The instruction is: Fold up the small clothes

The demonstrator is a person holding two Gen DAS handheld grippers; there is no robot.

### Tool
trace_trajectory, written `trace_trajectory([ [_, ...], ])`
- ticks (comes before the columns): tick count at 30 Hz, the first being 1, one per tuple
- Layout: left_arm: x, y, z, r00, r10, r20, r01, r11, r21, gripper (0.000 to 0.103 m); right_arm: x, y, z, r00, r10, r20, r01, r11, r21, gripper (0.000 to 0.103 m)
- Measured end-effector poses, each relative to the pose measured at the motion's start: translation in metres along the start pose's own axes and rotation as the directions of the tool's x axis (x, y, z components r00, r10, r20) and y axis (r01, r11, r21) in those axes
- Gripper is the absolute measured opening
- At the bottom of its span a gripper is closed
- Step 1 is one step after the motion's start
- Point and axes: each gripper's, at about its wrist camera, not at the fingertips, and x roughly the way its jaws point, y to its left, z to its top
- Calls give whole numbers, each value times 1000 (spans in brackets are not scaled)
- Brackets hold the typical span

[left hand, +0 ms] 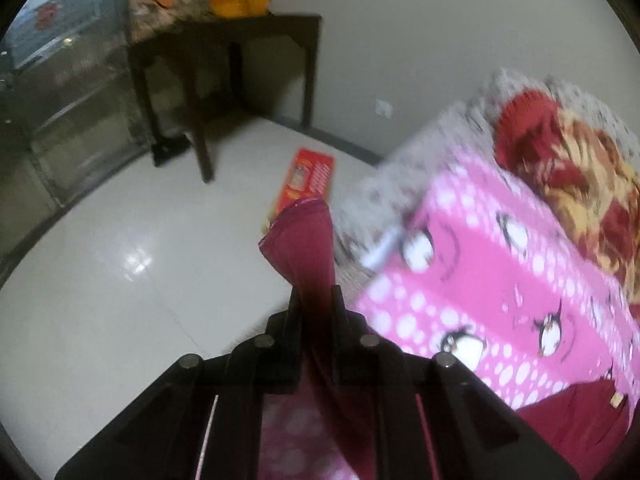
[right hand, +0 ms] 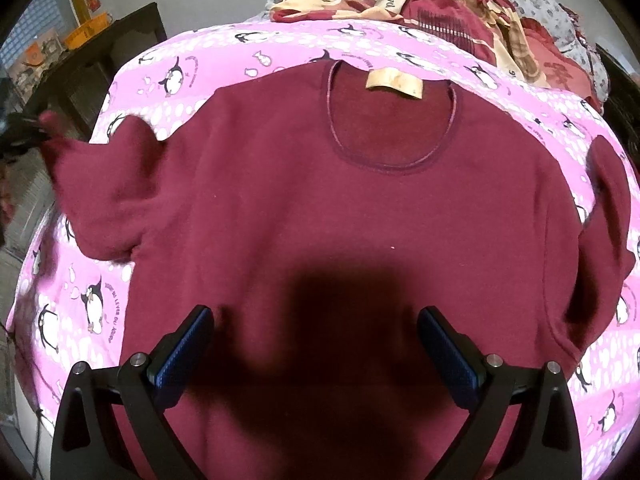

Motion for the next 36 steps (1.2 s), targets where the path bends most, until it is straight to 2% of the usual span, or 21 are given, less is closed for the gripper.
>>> trace_trajectory([
  [2, -15, 7, 7, 1000, -12, 14, 13, 1000, -8, 10, 0, -5, -1, 1000, -1, 0, 1, 1000, 12, 103],
  [4, -34, 2, 5, 998, -56, 16, 56, 998, 9, 10, -1, -11, -2, 1000, -4, -3, 5, 1000, 21, 103],
  [8, -84, -40, -21, 987, -151, 48, 144, 981, 129, 11, -15, -30, -3, 1000, -14, 25, 12, 998, 59, 103],
  [10, -107, -67, -37, 972, -231, 40, 220, 959, 177, 11, -23, -39, -3, 999, -24, 37, 21, 997, 72, 103],
  [12, -130, -103, -60, 950, -312, 22, 298, 924, 240, 11, -33, -53, -5, 997, -43, 59, 38, 996, 85, 103],
  [13, -134, -116, -67, 944, -331, 12, 317, 913, 257, 11, -37, -58, -5, 997, -51, 63, 45, 995, 92, 103],
  [16, -146, -171, -104, 903, -423, -70, 423, 851, 311, 11, -46, -78, -6, 995, -68, 76, 59, 991, 124, 103],
  [20, -147, -227, -150, 871, -470, -141, 489, 803, 341, 10, -57, -107, -12, 992, -89, 90, 72, 982, 176, 103],
  [22, -143, -258, -173, 850, -492, -191, 527, 776, 348, 10, -60, -120, -14, 990, -106, 91, 86, 976, 198, 103],
  [23, -141, -274, -187, 833, -510, -212, 552, 758, 348, 10, -62, -126, -14, 989, -112, 92, 91, 974, 209, 103],
  [26, -139, -308, -219, 810, -524, -264, 587, 719, 372, 12, -68, -144, -17, 987, -135, 93, 110, 966, 235, 103],
  [27, -134, -316, -227, 799, -529, -285, 601, 706, 375, 20, -69, -148, -18, 985, -144, 93, 118, 963, 242, 103],
  [28, -131, -322, -234, 786, -535, -310, 618, 691, 375, 32, -71, -153, -19, 984, -154, 93, 127, 960, 251, 103],
  [29, -128, -326, -237, 780, -535, -325, 626, 683, 376, 40, -72, -158, -20, 983, -161, 93, 132, 956, 261, 103],
  [30, -127, -326, -242, 774, -527, -350, 632, 678, 375, 57, -74, -164, -20, 982, -165, 92, 134, 953, 273, 103],
  [31, -129, -322, -244, 769, -527, -361, 637, 676, 371, 66, -74, -167, -21, 982, -166, 93, 134, 950, 283, 103],
  [32, -133, -314, -243, 763, -538, -358, 645, 669, 368, 67, -75, -171, -22, 982, -164, 94, 130, 946, 296, 103],
  [33, -140, -302, -239, 765, -545, -342, 643, 664, 381, 68, -75, -173, -22, 983, -156, 95, 120, 944, 308, 103],
  [34, -148, -287, -233, 783, -539, -311, 622, 668, 409, 71, -75, -173, -22, 984, -147, 96, 110, 943, 314, 103],
  [36, -160, -260, -220, 827, -515, -224, 557, 698, 451, 80, -74, -171, -20, 988, -112, 110, 71, 946, 317, 103],
])
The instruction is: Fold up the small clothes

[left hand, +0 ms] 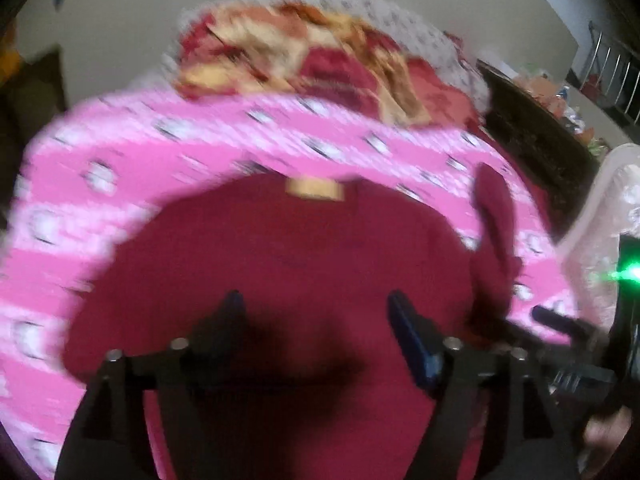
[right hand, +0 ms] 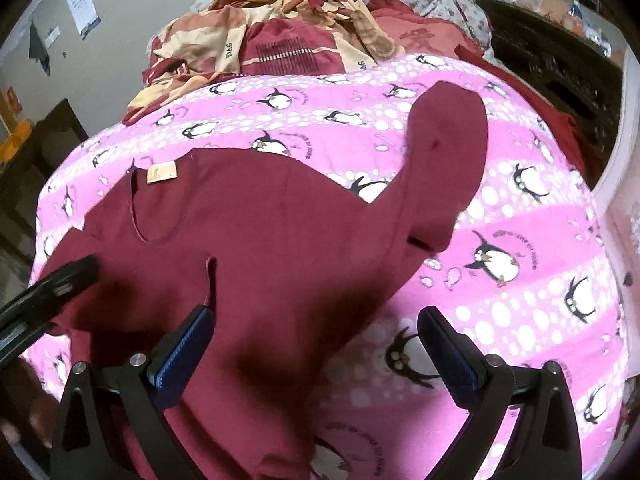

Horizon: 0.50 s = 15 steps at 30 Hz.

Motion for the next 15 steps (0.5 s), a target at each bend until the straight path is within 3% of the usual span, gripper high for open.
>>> trace_trajectory([
  [2, -28, 29, -3, 991, 115, 66, -115, 993, -9, 86, 1, 9, 2, 998, 68, 4, -68, 998, -14, 103],
  [4, -45, 65, -12, 957, 266, 111, -263, 964, -44, 86, 4, 21, 5, 994, 113, 2, -113, 993, -37, 103],
  [6, -46, 92, -21, 932, 350, 95, -345, 936, -70, 86, 10, 36, 9, 991, 133, 8, -132, 988, -75, 103],
  [8, -31, 119, -33, 914, 405, 14, -402, 911, -93, 86, 22, 53, 14, 992, 127, 2, -126, 985, -122, 98],
  [9, -24, 128, -38, 917, 398, -20, -398, 912, -103, 86, 30, 58, 15, 993, 116, -12, -117, 984, -135, 95],
  [13, 8, 143, -58, 932, 336, -136, -352, 929, -118, 86, 77, 79, 14, 993, 63, -97, -82, 976, -203, 59],
  [15, 16, 138, -65, 927, 344, -151, -360, 928, -95, 86, 88, 84, 11, 992, 64, -111, -88, 972, -220, 56],
])
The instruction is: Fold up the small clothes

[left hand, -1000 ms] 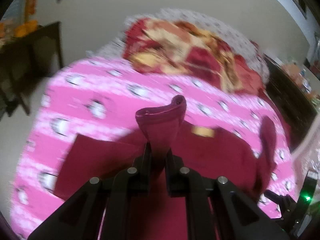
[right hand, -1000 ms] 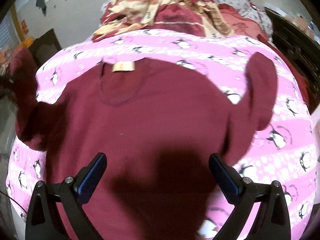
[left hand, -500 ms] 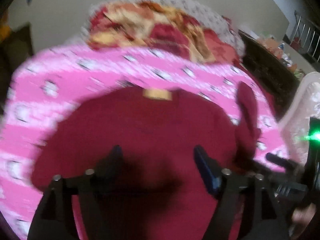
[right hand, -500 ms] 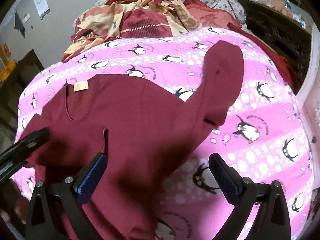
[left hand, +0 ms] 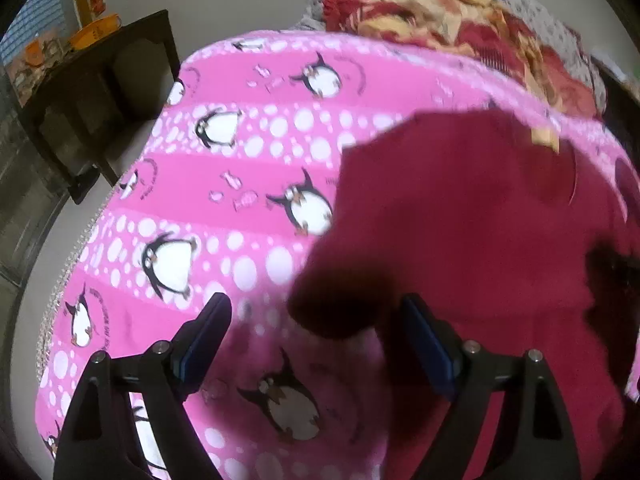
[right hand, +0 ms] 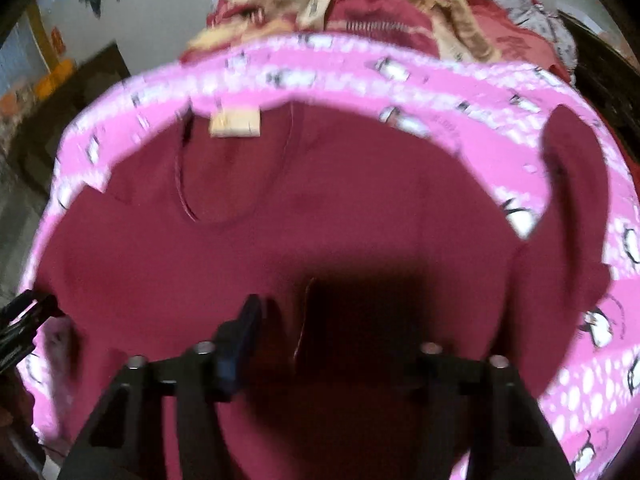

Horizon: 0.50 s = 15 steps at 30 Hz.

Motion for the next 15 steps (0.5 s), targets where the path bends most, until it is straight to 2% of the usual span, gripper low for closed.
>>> trace_trajectory([
  [1, 1, -2, -4, 1000, 1, -6, -1, 1000, 8, 86, 0, 4, -1, 1000, -13, 23, 14, 1000, -28, 54],
  [2, 3, -3, -8, 1000, -3, -15, 4, 1000, 15, 86, -2, 8, -2, 999, -24, 42, 27, 998, -59, 33],
  [3, 5, -4, -10, 1000, -7, -25, 7, 1000, 22, 86, -5, 10, -2, 999, -19, 51, 23, 997, -80, 17],
  [5, 4, -6, -12, 1000, -3, -25, 4, 1000, 26, 86, -17, 5, 0, 997, 26, 71, -21, 997, -67, 6],
  [7, -8, 1, -11, 1000, -14, 6, 14, 1000, -4, 86, -41, -3, 3, 990, 49, 129, -42, 998, -57, 5],
  [11, -34, 9, -12, 997, -50, 56, 51, 998, -32, 86, -91, -29, 11, 965, -31, 261, 42, 998, -36, 5],
  [15, -30, -4, -20, 999, -40, 26, 39, 999, 21, 86, -85, -66, 20, 967, -124, 223, 116, 992, 49, 5],
])
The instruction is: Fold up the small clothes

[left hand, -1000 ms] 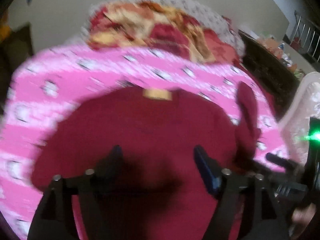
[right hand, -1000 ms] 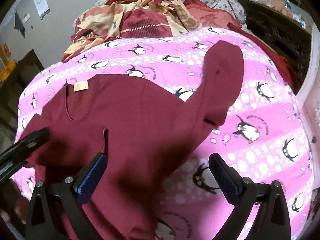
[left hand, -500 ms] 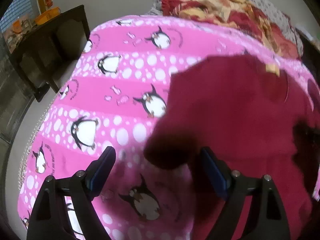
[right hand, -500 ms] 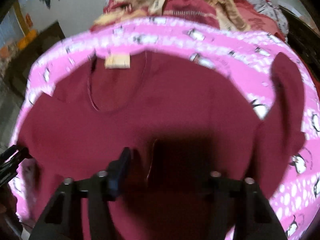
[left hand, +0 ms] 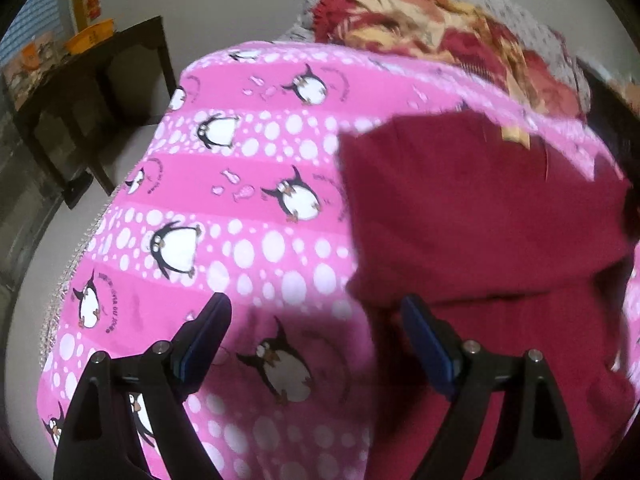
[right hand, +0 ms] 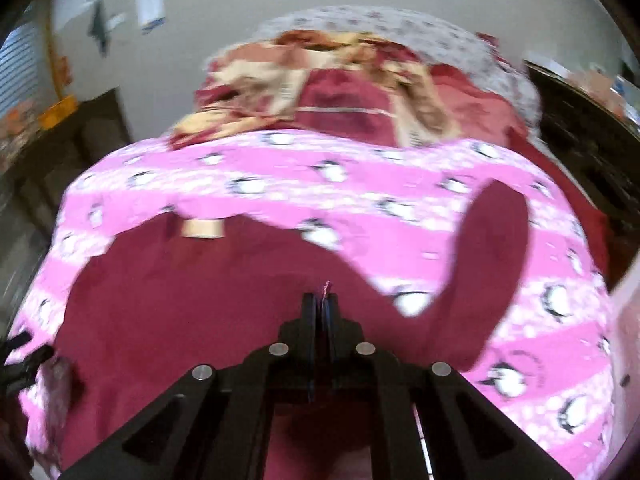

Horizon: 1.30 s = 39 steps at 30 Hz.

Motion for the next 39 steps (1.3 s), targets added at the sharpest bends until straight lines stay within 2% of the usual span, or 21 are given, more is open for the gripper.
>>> trace_trajectory([
  [3, 15, -8, -6, 999, 18, -36, -18, 1000, 15, 86, 35, -6, -8, 985, -36, -168, 39, 999, 15, 7],
  [6, 27, -4, -8, 998, 40, -53, -40, 999, 4, 86, 20, 18, -2, 995, 12, -102, -14, 1000, -27, 12],
  [7, 29, -1, -8, 997, 46, -57, -46, 999, -5, 86, 14, 30, -2, 995, 50, -82, -54, 997, -53, 24],
  [8, 31, 3, -7, 997, 48, -59, -49, 999, -21, 86, 8, 51, 2, 990, 126, -64, -132, 987, -87, 44],
  [9, 34, 9, -5, 997, 48, -62, -51, 998, -44, 86, 6, 67, 5, 980, 189, -61, -195, 975, -108, 54],
  [10, 37, 15, -4, 997, 46, -66, -51, 996, -68, 86, 7, 91, 10, 957, 283, -68, -290, 948, -134, 65],
  [11, 40, 19, -3, 997, 38, -70, -44, 995, -89, 86, 10, 115, 14, 930, 358, -88, -368, 917, -153, 65],
  [14, 46, 25, -3, 996, -2, -88, -9, 992, -128, 86, 32, 191, 19, 850, 494, -184, -526, 820, -226, 65],
  [18, 44, 25, -4, 996, -25, -81, 14, 992, -125, 86, 75, 266, 17, 840, 469, -275, -541, 765, -349, 64],
  [19, 43, 27, -4, 997, -31, -76, 22, 992, -125, 86, 88, 277, 15, 841, 456, -291, -538, 761, -362, 53],
  [20, 40, 29, -4, 997, -37, -71, 28, 992, -125, 86, 100, 284, 15, 839, 444, -314, -539, 759, -367, 18],
  [21, 37, 31, -5, 997, -38, -66, 30, 992, -126, 86, 113, 289, 16, 832, 435, -346, -545, 761, -353, 5],
  [23, 30, 38, -4, 998, -34, -50, 27, 991, -133, 86, 127, 297, 19, 812, 461, -357, -568, 764, -305, 6],
  [28, 14, 46, 9, 1000, -30, -6, 28, 988, -153, 86, 142, 314, 14, 809, 463, -362, -568, 775, -277, 6],
  [30, 5, 45, 15, 999, -31, 24, 34, 988, -150, 86, 131, 295, 16, 787, 497, -366, -591, 777, -216, 8],
  [31, 1, 42, 19, 999, -32, 42, 38, 989, -145, 86, 122, 285, 17, 786, 498, -367, -589, 783, -200, 12],
  [32, 1, 38, 24, 998, -36, 51, 43, 989, -140, 86, 112, 272, 18, 793, 486, -368, -577, 793, -196, 23],
  [33, 0, 33, 28, 997, -47, 55, 54, 990, -131, 86, 103, 259, 19, 808, 464, -364, -555, 807, -203, 29],
  [35, 6, 23, 33, 997, -64, 45, 69, 990, -121, 86, 80, 225, 16, 857, 389, -338, -479, 844, -241, 47],
  [36, 11, 17, 35, 997, -73, 39, 77, 991, -112, 86, 72, 209, 12, 871, 364, -330, -451, 858, -245, 49],
  [39, 34, 0, 31, 998, -48, -29, 46, 996, -72, 86, 66, 153, -8, 879, 311, -360, -389, 907, -165, 51],
])
